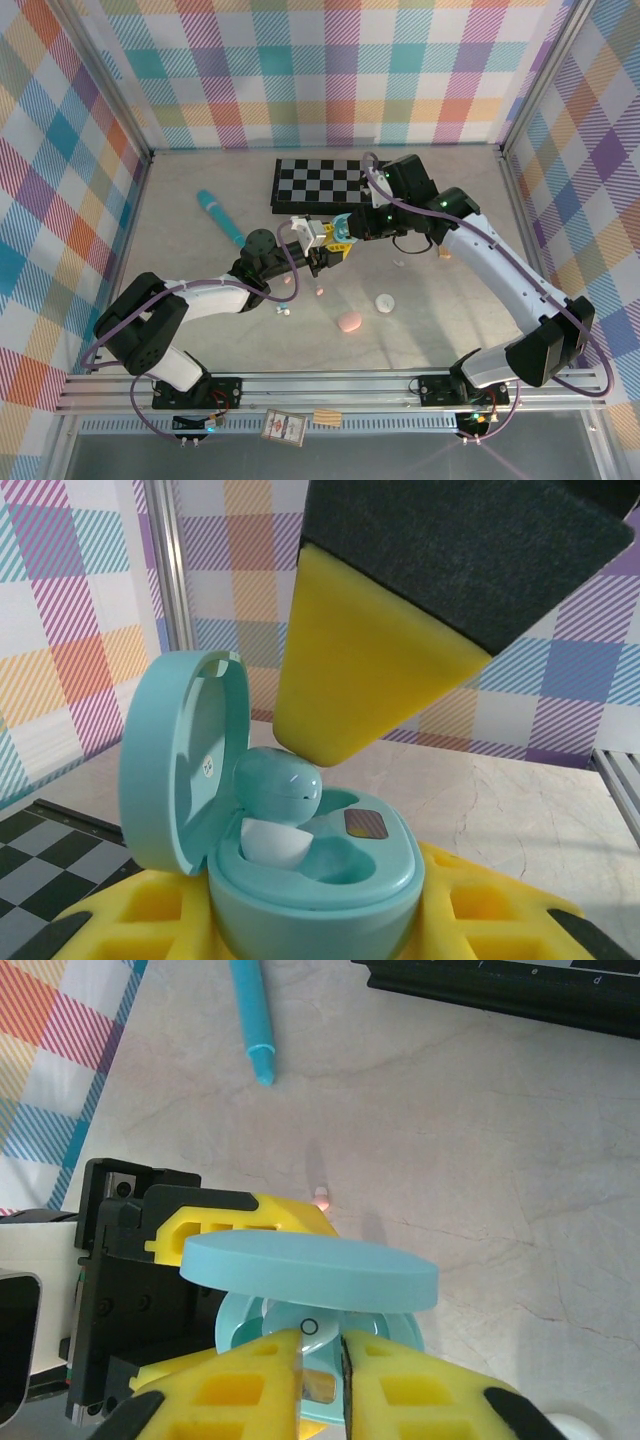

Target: Insert the wireless bluetooth earbuds into the charging case

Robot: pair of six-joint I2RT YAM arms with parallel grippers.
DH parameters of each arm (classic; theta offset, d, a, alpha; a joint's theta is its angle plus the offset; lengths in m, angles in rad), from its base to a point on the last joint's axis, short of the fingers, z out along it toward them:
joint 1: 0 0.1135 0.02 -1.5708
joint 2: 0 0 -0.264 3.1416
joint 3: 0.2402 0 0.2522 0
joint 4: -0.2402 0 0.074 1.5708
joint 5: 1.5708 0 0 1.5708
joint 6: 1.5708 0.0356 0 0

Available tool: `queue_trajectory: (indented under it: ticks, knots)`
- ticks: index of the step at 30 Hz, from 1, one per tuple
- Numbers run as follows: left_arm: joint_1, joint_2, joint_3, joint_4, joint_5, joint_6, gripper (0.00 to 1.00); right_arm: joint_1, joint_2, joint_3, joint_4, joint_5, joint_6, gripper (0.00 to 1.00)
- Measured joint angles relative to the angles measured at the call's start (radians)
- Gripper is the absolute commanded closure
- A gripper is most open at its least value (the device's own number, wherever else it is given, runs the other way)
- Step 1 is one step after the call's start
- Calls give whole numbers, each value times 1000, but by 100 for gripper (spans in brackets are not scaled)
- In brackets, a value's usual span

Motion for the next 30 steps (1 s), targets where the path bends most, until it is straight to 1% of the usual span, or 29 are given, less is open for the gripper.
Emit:
queue_trajectory:
  ticks: [5,11,26,30]
  knots:
    - [0,0,0,0,-2,0,74,0,-3,-2,11,-7,21,68]
    - [0,0,0,5,-3,0,74,0,-23,-29,49,-11,64,62]
    - [0,0,1,6,-19,0,74,0,-22,-64,81,-57,161,63]
    - [0,2,2,5,-19,0,74,0,-17,-65,82,-55,177,66]
